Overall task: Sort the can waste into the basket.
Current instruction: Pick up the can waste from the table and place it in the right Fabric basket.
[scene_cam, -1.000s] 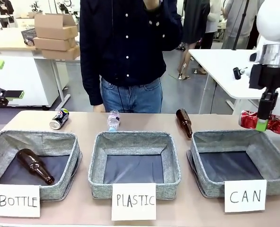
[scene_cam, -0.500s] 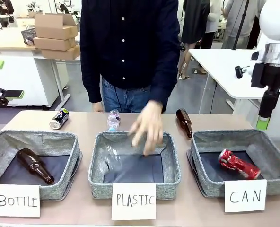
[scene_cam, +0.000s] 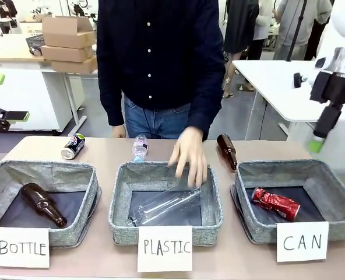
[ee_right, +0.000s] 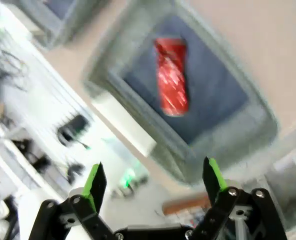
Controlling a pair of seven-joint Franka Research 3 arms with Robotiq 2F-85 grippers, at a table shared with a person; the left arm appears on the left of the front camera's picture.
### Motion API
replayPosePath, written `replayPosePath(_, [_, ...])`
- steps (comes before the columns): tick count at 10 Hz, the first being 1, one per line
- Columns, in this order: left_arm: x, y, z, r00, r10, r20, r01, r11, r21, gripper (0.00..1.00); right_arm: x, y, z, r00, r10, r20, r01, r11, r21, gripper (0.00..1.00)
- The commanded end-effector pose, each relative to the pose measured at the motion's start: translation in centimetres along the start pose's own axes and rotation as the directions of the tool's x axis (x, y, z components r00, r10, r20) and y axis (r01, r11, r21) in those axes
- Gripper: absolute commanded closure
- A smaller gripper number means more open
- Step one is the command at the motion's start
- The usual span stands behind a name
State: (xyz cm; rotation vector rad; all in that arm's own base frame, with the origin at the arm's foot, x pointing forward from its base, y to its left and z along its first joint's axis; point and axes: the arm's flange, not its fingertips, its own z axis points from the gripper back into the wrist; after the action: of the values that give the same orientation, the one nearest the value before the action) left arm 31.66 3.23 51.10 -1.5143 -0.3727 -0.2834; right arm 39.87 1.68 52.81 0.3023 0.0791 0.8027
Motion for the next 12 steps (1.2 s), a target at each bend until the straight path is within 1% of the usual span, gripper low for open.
replayPosePath(1, [0.1, -0.1, -0.2, 1.000, -0.023, 0.008, 0.024, 0.999, -0.021, 0.00, -0.9, -0.3, 2.9, 0.862, -0.214, 0.459, -0.056, 0.861, 0.506, 0.00])
replayPosePath(2, [0.1, -0.1, -0.2, 1.000, -0.023, 0.008, 0.024, 0.999, -0.021, 0.00, -1.4, -0.6, 4.1, 0.818, -0.370, 0.440, -0.089, 0.674, 0.733, 0.00])
replayPosePath(3, [0.1, -0.1, -0.2, 1.000, -0.023, 0.008, 0.024, 0.999, -0.021, 0.00, -1.5, -1.2, 4.5, 0.750, -0.461, 0.474, -0.126, 0.605, 0.787, 0.00])
replayPosePath(4, [0.1, -0.1, -0.2, 1.000, -0.023, 0.008, 0.024, 0.999, -0.021, 0.00, -1.5, -1.6, 4.5, 0.698, -0.528, 0.485, -0.135, 0.567, 0.812, 0.00])
replayPosePath(5, [0.1, -0.1, -0.2, 1.000, -0.023, 0.008, 0.024, 0.999, -0.021, 0.00, -1.4, -2.0, 4.4, 0.574, -0.650, 0.497, -0.098, 0.549, 0.830, 0.00])
replayPosePath(6, [0.1, -0.1, -0.2, 1.000, -0.023, 0.008, 0.024, 0.999, -0.021, 0.00, -2.1, -0.5, 4.6, 0.932, -0.163, 0.324, -0.032, 0.853, 0.520, 0.00])
replayPosePath(12, [0.1, -0.1, -0.2, 1.000, -0.023, 0.008, 0.024, 0.999, -0.021, 0.00, -2.1, -0.5, 4.6, 0.932, -0.163, 0.324, -0.032, 0.853, 0.520, 0.00])
